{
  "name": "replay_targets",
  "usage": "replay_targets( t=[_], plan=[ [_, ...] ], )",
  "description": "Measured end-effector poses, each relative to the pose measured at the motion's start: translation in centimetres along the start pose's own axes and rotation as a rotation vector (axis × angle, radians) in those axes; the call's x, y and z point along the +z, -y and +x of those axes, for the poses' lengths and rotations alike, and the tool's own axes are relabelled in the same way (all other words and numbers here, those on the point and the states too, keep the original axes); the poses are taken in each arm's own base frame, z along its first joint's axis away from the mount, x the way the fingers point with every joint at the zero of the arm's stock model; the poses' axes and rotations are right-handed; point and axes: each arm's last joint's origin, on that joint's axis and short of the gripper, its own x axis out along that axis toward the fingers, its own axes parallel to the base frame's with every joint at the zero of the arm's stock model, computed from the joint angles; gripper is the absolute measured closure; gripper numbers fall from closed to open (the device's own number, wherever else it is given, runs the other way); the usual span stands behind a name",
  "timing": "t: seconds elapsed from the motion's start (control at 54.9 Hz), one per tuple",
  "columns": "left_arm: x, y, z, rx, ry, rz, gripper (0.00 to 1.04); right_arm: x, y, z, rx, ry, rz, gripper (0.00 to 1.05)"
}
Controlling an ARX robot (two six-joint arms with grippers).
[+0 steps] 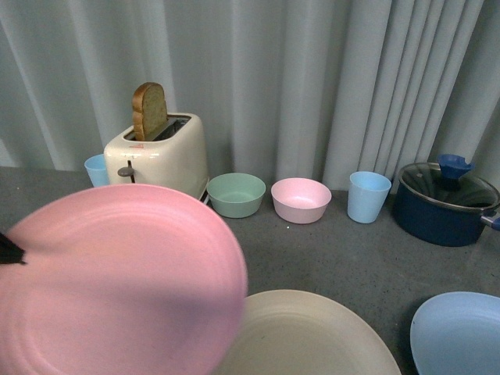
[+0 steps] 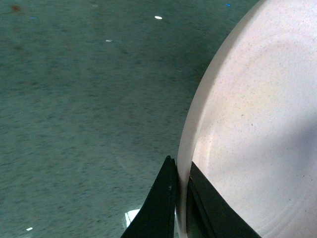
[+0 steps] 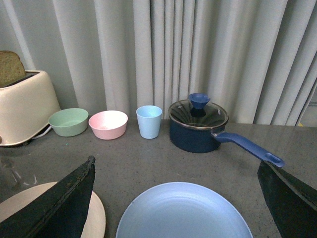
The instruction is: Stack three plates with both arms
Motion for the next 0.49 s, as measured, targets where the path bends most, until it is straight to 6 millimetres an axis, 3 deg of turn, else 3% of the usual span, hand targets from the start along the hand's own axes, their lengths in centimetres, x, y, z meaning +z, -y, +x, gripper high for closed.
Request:
replay_targets(
  t=[0.2,0.309,0.491],
  plan=[
    [-0.6,6.9,3.9,-0.061,-0.058,0.099,1.01,0.0,0.0,0.0,0.0,0.0,0.0,0.07],
    [-1.3,9.3,6.1,-0.066,-0.103,0.123,1.01,0.0,0.0,0.0,0.0,0.0,0.0,0.07],
    [-2.2,11.7,9.6,-0.058,-0.174,0.118,1.01,0.0,0.0,0.0,0.0,0.0,0.0,0.07]
  ],
)
